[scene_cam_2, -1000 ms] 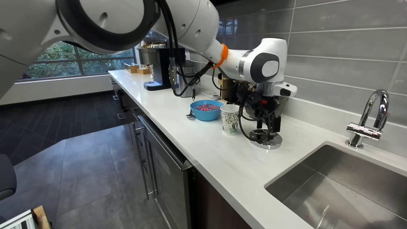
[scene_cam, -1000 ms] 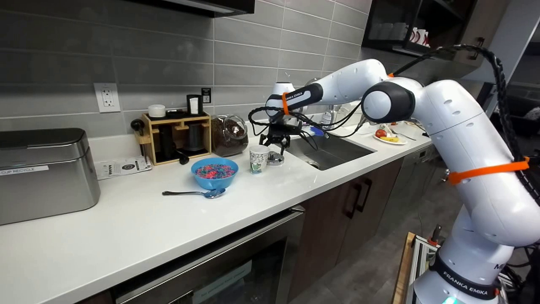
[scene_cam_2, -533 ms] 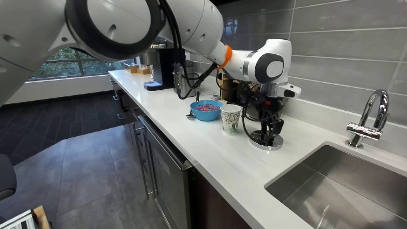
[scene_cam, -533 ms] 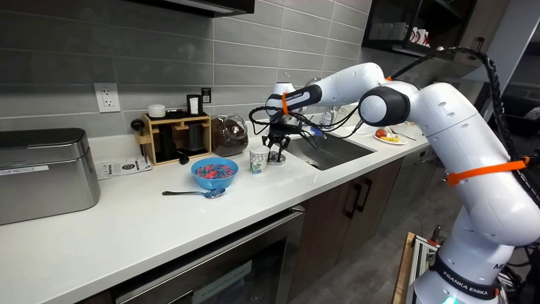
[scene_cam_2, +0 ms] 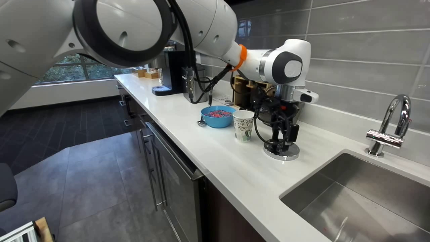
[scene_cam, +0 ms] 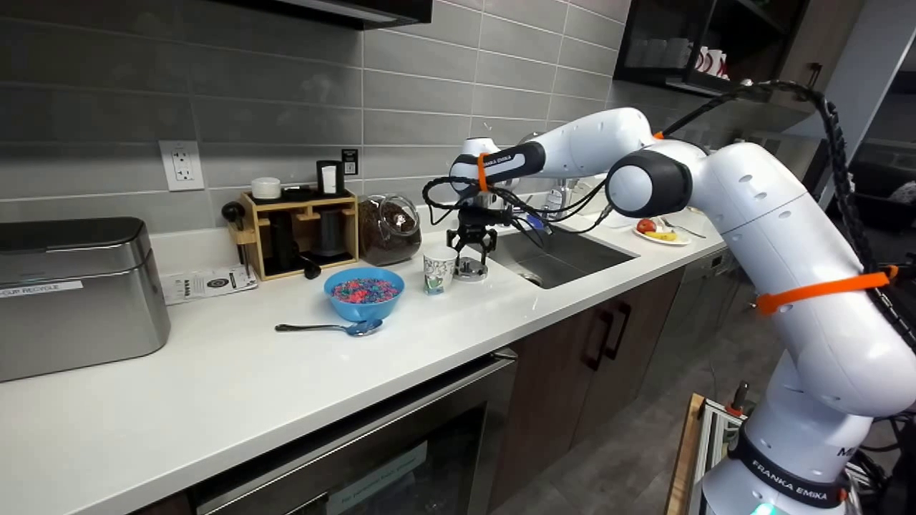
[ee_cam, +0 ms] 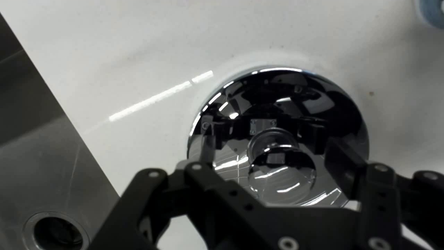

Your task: Place the lid on the jar

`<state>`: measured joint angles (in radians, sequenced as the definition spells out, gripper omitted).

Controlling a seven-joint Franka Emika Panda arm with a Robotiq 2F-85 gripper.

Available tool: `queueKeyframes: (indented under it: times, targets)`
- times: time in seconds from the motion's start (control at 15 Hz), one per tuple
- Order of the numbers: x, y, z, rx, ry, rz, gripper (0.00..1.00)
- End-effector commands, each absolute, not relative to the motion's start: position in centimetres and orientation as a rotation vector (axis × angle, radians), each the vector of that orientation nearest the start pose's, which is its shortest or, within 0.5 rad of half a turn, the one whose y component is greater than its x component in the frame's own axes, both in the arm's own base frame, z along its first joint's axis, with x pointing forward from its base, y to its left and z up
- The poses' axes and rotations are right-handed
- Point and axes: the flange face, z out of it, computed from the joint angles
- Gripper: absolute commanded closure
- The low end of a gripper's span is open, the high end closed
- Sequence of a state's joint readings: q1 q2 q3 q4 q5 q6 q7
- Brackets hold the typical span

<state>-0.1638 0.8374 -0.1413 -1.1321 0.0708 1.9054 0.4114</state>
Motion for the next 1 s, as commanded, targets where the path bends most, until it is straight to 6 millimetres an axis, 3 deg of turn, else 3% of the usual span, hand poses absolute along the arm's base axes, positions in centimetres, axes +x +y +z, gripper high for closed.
queueKeyframes:
  times: [0.0,0.2,0.4,0.47,0.53,0.8,0.93]
  targets:
    - [73.7,-19.4,30.1,-2.967,1.094,0.125,0.26]
    - [73.7,-19.4,29.7,-2.969,1.103,0.152,0.39]
    - [73.8,-19.4,29.0,-2.972,1.103,0.174,0.45]
    - [73.8,-19.4,29.0,-2.970,1.104,0.173,0.54]
    - [74.0,-19.4,29.2,-2.966,1.103,0.165,0.70]
    - [73.7,-18.6,32.4,-2.930,1.094,0.097,0.99]
    - [73.4,-18.5,34.0,-2.919,1.090,0.072,1.00]
